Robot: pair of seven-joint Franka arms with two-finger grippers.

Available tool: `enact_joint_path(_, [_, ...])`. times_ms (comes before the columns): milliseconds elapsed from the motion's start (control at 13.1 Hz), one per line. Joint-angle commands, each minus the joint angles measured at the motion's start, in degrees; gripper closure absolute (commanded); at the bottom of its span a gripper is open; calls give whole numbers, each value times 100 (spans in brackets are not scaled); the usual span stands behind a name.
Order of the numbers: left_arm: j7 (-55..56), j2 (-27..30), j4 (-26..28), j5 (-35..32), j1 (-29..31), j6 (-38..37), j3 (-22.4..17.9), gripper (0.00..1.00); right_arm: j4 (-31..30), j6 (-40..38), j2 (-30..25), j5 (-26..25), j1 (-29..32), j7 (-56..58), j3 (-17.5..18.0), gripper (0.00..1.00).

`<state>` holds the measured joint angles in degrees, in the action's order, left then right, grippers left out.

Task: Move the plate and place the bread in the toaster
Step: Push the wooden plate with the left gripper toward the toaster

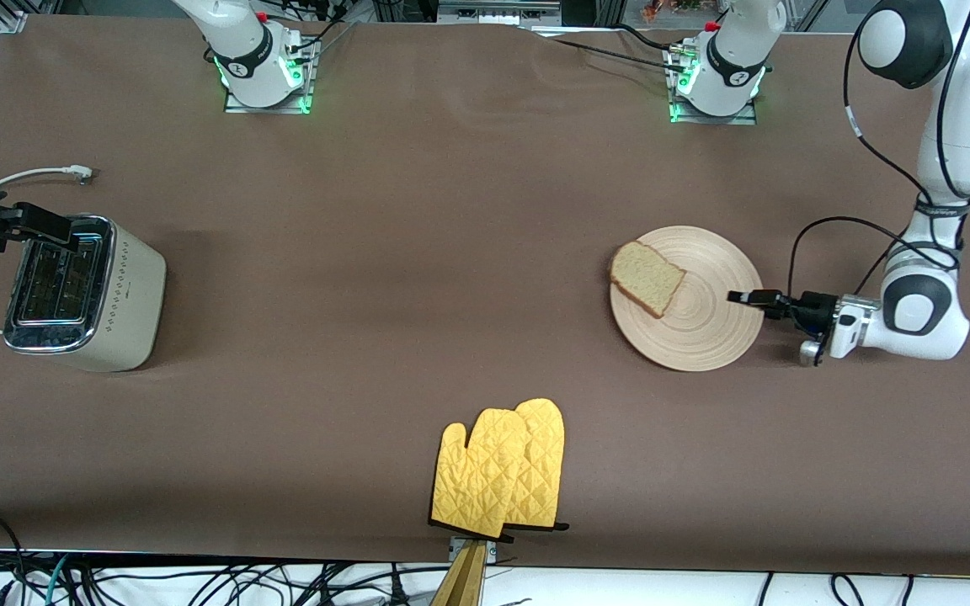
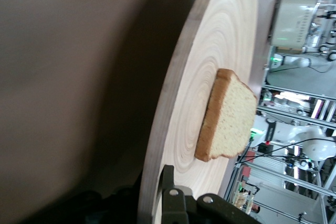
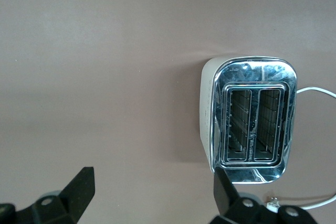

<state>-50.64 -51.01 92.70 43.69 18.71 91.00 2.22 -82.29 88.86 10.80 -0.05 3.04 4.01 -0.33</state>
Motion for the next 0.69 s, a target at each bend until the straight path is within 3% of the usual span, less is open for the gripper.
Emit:
enact_joint_path(0, [27,12,64,507,-192,103,278,100,64,-17,10,85,12,-76,-3,0])
enact_joint_path(383, [528,144,47,1413,-894,111,375,100,64,-17,10,85,21,-76,-3,0])
enact_joint_path(612, [748,249,56,2054,-1762,242,341,100,64,-17,10,93,12,-84,-3,0])
